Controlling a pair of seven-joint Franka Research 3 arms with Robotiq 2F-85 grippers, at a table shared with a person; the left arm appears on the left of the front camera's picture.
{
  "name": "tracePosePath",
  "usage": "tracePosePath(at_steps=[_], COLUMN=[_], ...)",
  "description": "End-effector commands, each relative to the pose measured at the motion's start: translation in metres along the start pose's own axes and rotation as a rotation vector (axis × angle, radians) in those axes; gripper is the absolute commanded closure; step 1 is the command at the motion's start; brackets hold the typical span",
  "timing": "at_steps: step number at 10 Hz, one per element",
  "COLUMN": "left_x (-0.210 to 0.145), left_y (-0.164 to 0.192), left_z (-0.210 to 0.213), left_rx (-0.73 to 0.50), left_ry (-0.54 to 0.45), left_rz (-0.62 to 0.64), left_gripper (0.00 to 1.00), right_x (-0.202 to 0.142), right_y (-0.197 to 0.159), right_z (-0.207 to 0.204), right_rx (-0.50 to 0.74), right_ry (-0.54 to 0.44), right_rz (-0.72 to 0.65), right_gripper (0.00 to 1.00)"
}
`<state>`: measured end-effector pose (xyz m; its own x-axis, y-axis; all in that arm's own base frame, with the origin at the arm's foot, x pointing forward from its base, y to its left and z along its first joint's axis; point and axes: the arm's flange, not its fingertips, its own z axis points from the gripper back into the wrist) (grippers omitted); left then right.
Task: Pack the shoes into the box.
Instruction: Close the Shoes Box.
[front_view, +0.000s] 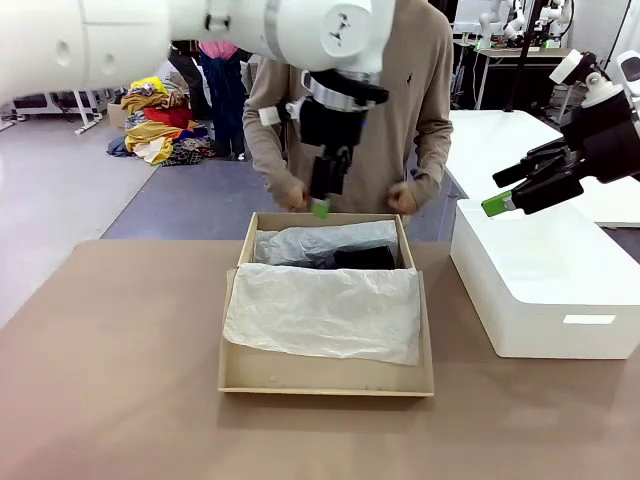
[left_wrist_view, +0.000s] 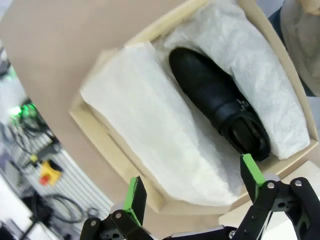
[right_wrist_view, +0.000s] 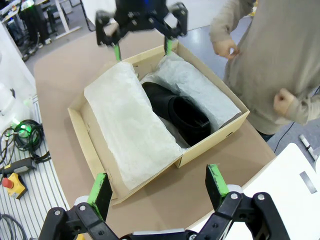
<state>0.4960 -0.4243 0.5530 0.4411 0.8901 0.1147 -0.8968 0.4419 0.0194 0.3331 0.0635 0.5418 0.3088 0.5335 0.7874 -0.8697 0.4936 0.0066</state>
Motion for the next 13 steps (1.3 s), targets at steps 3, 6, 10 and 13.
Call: tracePosePath(at_steps=[3,6,10,13], left_x=[0.083,0.131,0.132,0.132], left_y=[0.054,0.083,0.071,0.071], left_z=[0.014,0.016,0.023,0.023], left_rx=[-0.105,-0.066,-0.076,-0.076], left_ry=[0.022,0.019,0.011,0.011], left_rz=[-0.488,-0.769,-0.776,-0.776], left_gripper=[0.00,0.00,0.00,0.00], right_x=[0.001,0.001,0.001,0.001], right_y=[-0.004,-0.004,-0.004,-0.004], right_z=[-0.001,-0.001,-0.001,-0.001], right_rx=[0.014,0.014,0.014,0.014], right_ry=[-0.027,-0.027,-0.027,-0.027], right_rz=[0.021,0.021,0.021,0.021], right_gripper=[0.00,0.00,0.00,0.00])
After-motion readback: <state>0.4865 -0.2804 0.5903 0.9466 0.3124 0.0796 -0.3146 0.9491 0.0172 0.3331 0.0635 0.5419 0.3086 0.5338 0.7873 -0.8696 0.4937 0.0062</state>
